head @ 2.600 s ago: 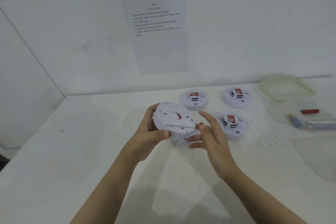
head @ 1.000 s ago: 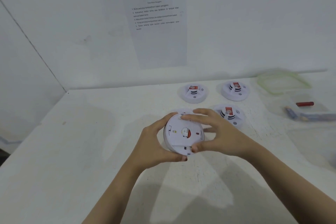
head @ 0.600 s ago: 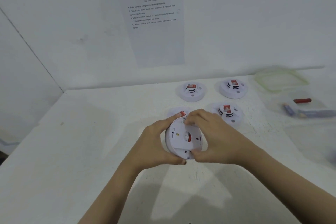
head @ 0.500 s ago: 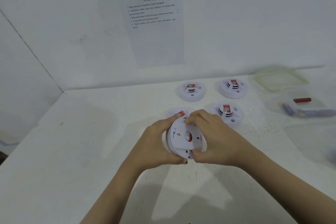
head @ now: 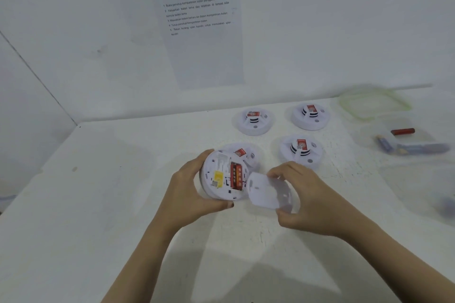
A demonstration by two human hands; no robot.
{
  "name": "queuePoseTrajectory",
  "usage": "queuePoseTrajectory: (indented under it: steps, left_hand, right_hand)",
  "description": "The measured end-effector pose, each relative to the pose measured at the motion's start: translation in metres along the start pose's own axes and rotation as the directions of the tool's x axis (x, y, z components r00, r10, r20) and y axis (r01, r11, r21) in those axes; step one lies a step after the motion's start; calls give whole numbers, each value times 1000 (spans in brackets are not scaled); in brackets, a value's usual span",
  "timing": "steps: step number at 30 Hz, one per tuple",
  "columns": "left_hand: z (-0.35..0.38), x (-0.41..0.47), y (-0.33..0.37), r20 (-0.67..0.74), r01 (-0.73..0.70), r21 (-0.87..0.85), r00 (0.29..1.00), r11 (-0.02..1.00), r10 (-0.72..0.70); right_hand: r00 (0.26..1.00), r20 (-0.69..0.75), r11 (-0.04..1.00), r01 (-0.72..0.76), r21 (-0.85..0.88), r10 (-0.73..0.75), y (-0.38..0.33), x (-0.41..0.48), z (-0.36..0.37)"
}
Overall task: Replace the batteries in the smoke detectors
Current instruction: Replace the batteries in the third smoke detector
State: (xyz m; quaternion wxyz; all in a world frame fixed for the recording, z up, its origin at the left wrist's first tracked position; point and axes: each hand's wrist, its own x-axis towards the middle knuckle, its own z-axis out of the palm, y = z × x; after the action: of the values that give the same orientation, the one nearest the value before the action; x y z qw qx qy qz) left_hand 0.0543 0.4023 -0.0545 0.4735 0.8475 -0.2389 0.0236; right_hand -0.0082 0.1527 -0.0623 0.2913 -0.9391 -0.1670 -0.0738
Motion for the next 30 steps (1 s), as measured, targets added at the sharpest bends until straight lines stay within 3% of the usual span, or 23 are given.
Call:
queuePoseTrajectory:
  steps: [4,6,12,15,30]
  left_hand:
    - [2,1,-7,-44,27,-29,999,999,-28]
    - [6,2,-6,-54,23,-57,998,998,-26]
    - [26,5,7,-27,13,-135,999,991,-17]
    - [36,7,12,-23,-24,-137,1000,990,21]
    - [73,28,44,36,-107,-59,993,993,109]
  right_hand:
    - [979,189,994,-55,-89,72,14,-10,11]
    - [973,222,997,-57,-55,68,16,-11,14]
    - [978,30,882,-197,428,204,-6,5,6]
    - [966,-40,809,-192,555,256,-15,14,-1]
    - [921,-217,875,-204,440,324,2,2,-29]
